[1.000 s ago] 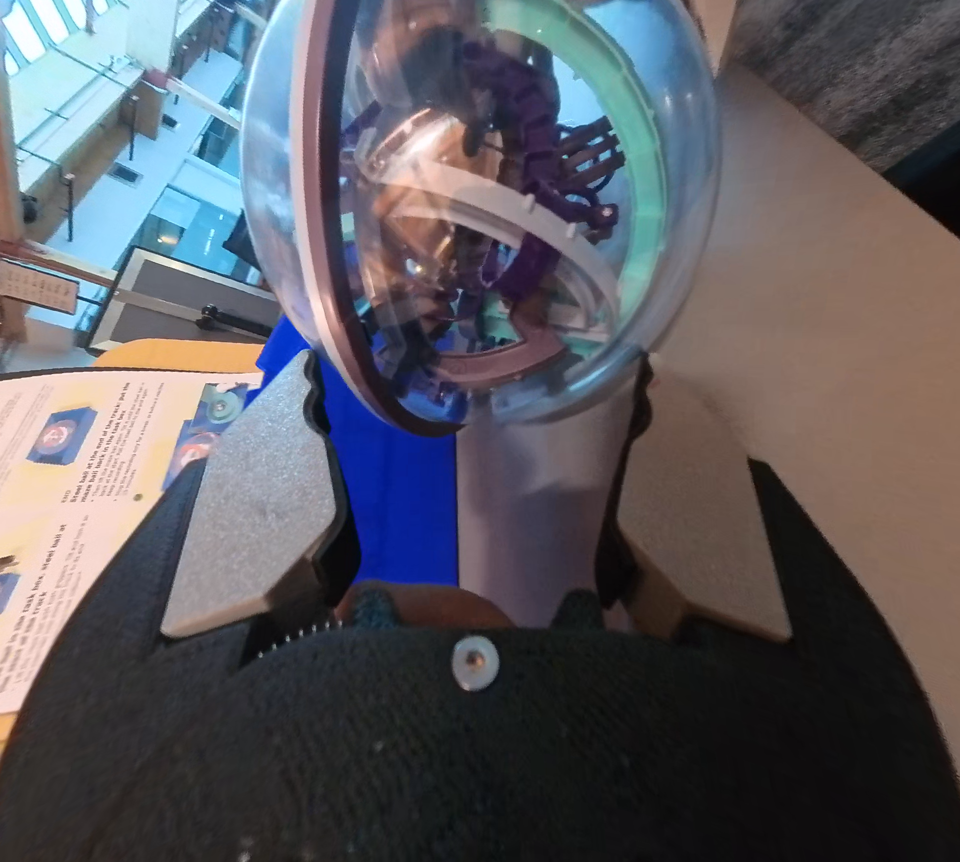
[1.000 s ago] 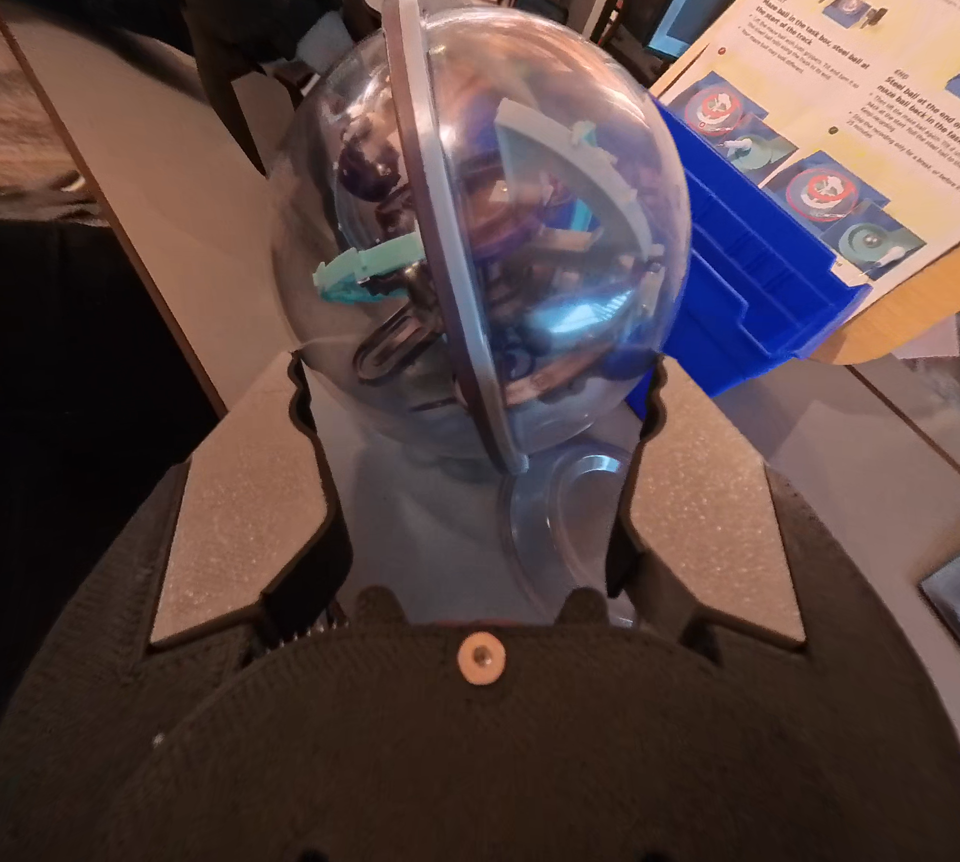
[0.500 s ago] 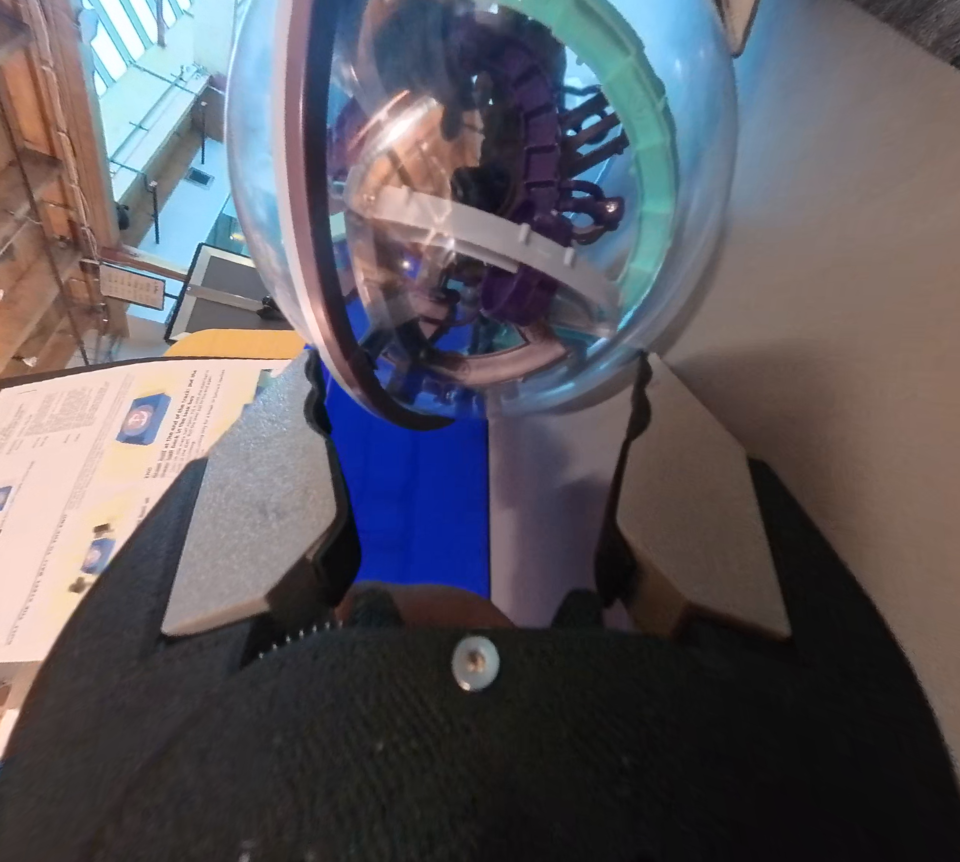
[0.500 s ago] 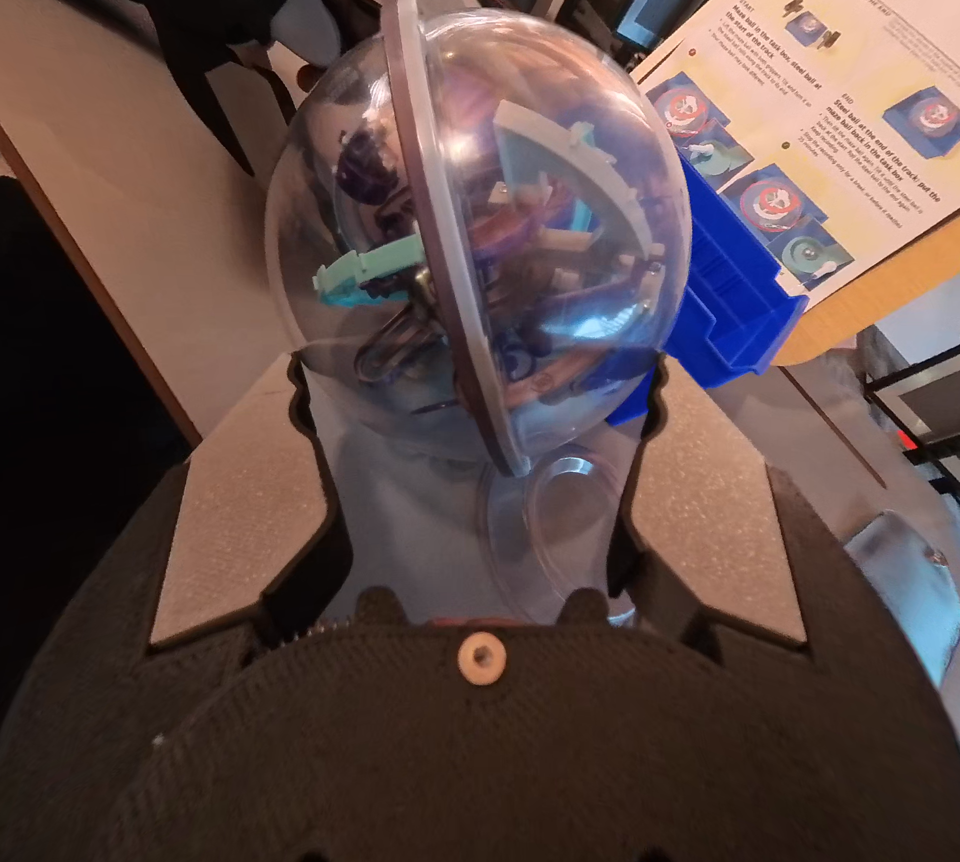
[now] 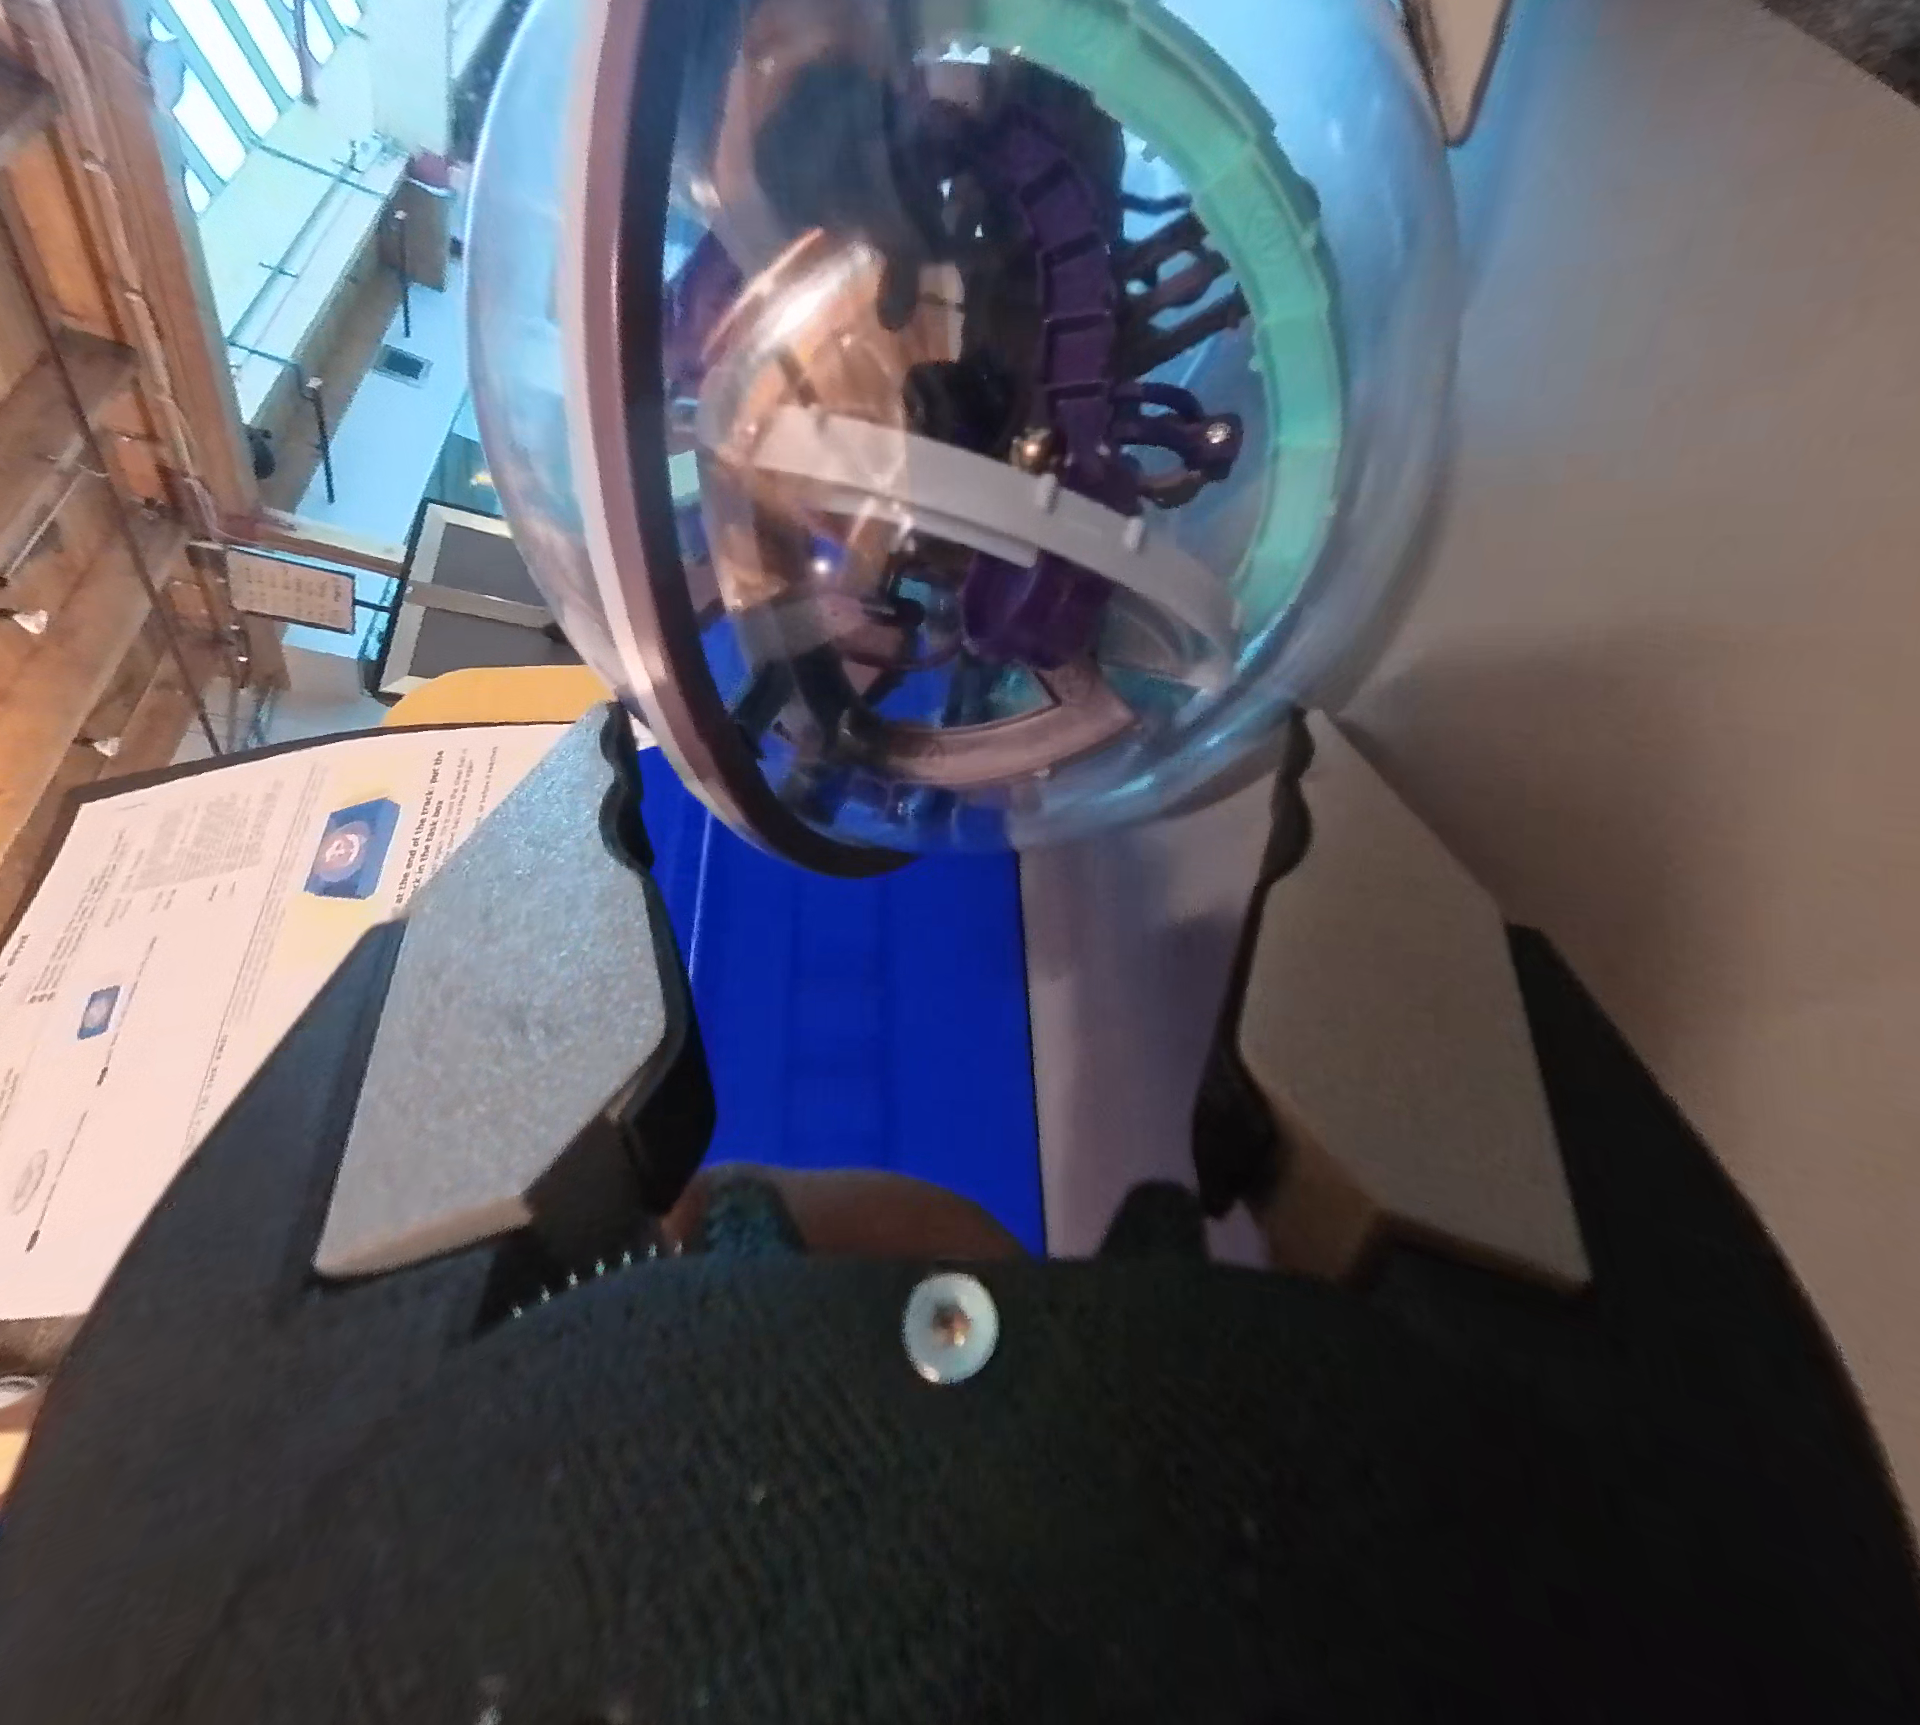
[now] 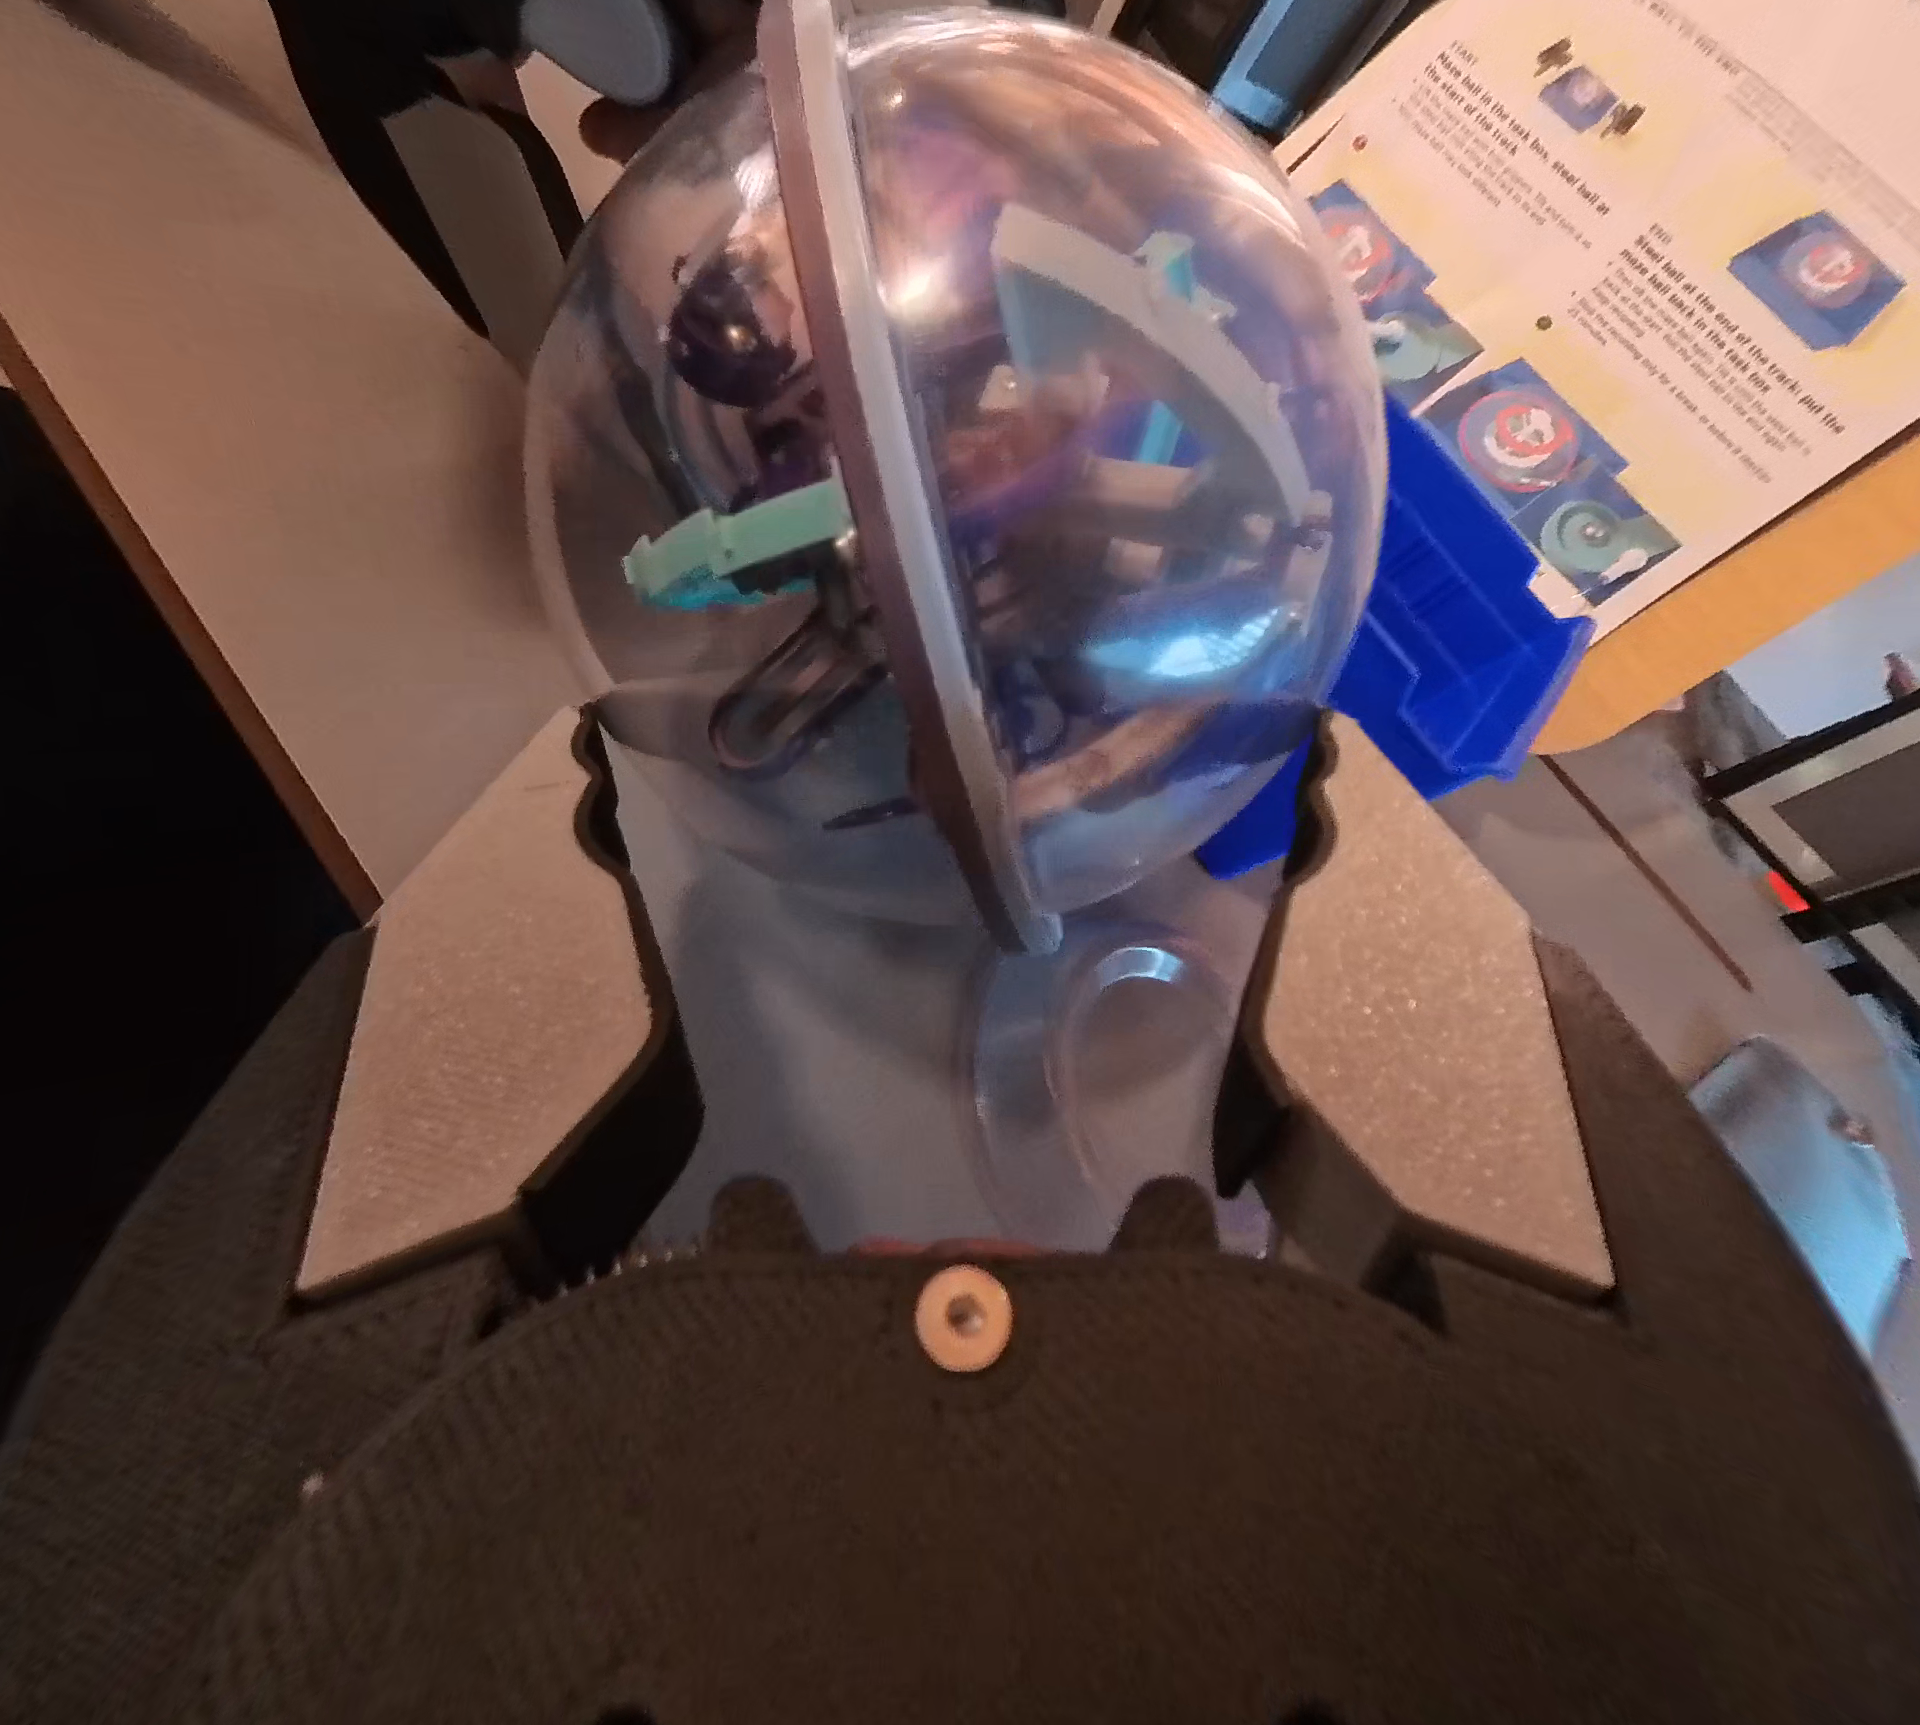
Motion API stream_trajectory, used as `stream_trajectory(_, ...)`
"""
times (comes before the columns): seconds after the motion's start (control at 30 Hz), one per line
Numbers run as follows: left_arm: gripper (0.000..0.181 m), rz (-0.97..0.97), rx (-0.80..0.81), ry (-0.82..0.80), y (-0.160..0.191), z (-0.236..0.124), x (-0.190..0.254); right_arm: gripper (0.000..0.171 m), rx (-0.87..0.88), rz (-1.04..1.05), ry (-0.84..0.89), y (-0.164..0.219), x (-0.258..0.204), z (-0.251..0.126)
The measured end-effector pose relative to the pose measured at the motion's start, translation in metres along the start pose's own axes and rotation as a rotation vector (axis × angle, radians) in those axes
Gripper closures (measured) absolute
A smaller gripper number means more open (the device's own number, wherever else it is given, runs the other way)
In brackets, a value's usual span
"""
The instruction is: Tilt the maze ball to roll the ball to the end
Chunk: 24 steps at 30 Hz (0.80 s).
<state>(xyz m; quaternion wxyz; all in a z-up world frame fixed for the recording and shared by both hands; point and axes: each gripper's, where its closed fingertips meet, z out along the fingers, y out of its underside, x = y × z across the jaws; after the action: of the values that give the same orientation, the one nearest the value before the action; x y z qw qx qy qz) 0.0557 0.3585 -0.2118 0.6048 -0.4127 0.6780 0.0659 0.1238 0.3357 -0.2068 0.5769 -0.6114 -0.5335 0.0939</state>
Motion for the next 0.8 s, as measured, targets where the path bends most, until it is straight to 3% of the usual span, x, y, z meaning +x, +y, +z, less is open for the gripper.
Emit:
stream_trajectory(0.37, 0.062, -0.056, 0.047, -0.110, -0.014, 0.002, -0.020, 0.045, -0.002, -0.110, 0.073, -0.034, 0.013, -0.022)
stream_trajectory(0.8, 0.062, 0.025, 0.021, -0.073, -0.023, -0.014, -0.029, 0.045, 0.020, -0.072, 0.080, -0.043, 0.009, -0.024)
